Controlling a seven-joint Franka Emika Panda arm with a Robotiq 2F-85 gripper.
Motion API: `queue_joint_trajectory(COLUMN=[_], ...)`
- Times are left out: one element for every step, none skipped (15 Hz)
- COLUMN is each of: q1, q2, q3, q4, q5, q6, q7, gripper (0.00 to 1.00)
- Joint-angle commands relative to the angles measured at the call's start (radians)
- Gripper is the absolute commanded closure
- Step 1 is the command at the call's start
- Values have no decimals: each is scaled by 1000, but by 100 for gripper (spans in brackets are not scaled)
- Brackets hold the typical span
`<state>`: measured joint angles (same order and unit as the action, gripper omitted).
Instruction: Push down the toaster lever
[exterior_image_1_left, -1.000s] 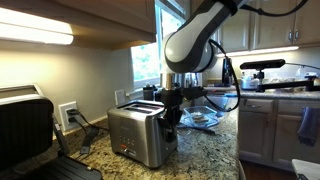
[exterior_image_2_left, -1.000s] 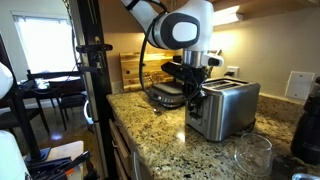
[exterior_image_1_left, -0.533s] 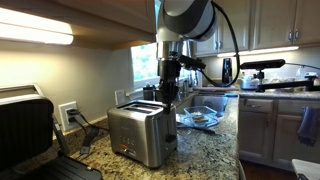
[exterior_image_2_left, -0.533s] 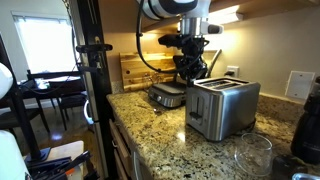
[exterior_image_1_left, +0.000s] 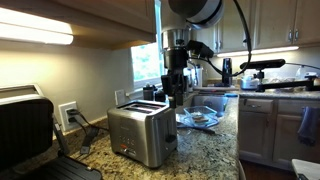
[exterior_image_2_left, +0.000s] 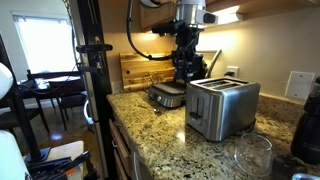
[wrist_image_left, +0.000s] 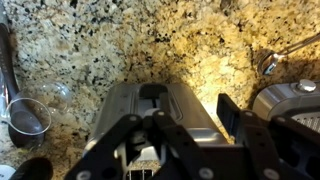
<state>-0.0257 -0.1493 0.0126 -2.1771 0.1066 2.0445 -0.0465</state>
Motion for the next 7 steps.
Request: queue_joint_trajectory(q1=[5, 5, 4, 9, 9, 9, 9], q2=[-55, -56, -57, -5, -3, 0, 3], q3=[-8, -8, -7, -10, -10, -10, -10], q4=[-40, -40, -40, 0, 1, 2, 4], q5=[-23, -25, -28, -7, -7, -7, -7], q6=[-41, -44, -45, -26, -26, -25, -25], q7=[29, 33, 40, 10, 11, 11, 11], gripper=[17, 9, 4, 1, 15, 9, 2])
